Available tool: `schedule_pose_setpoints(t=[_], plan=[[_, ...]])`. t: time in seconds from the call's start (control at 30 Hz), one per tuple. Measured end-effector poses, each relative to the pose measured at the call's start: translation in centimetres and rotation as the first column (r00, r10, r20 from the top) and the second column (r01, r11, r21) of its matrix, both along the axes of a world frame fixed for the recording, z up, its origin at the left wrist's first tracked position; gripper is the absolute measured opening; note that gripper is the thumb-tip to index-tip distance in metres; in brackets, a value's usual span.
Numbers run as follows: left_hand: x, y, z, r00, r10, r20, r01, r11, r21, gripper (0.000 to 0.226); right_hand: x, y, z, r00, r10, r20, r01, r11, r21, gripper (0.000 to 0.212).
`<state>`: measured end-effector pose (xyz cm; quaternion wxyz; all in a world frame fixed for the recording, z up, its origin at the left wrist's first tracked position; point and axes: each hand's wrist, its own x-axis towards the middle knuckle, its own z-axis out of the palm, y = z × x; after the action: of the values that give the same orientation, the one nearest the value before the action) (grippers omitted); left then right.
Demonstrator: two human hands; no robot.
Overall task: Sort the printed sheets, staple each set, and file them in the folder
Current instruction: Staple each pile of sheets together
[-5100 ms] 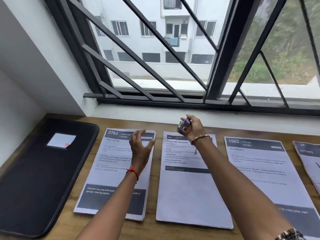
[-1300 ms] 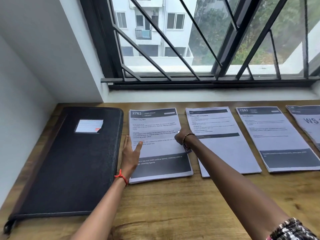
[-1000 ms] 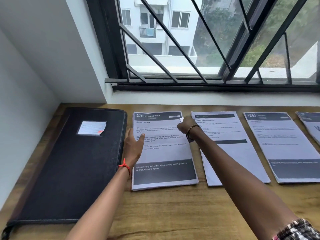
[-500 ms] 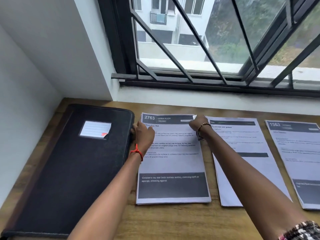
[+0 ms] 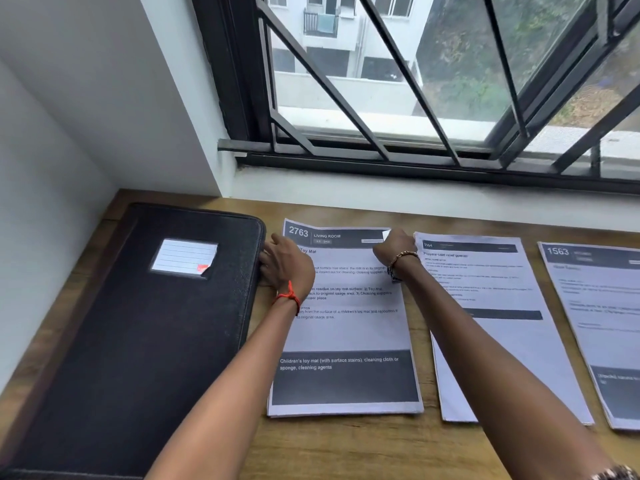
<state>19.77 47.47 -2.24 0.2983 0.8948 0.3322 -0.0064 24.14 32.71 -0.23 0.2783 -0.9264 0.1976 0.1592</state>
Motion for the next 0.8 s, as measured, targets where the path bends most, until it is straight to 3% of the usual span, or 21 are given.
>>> schedule_pose_setpoints(t=[0.2, 0.57, 0.67, 0.8], plan=[[-0.6, -0.8, -2.3, 0.964, 0.06, 0.257, -0.059, 0.998, -0.013, 0.042, 0.0, -0.1, 0.0, 1.0, 0.014, 0.02, -0.014, 0.999, -0.035, 0.028], [-1.1, -1.7, -3.9, 0.953, 0.018, 0.303, -0.06, 0.99, 0.131, 0.072, -0.2, 0.2, -0.4, 1.0, -0.027, -0.004, 0.026, 0.999, -0.019, 0.037], [-1.1, -1.7, -3.9, 0.949, 0.034, 0.315, -0.07, 0.992, 0.106, 0.069, -0.2, 0.1, -0.5, 1.0, -0.018, -0.005, 0.018, 1.0, -0.022, 0.039], [-0.4, -1.4, -3.8, 0.944, 0.118, 0.309, -0.122, 0.993, -0.007, 0.048, -0.1, 0.2, -0.5, 1.0, -0.018, 0.004, 0.019, 1.0, -0.024, 0.036]])
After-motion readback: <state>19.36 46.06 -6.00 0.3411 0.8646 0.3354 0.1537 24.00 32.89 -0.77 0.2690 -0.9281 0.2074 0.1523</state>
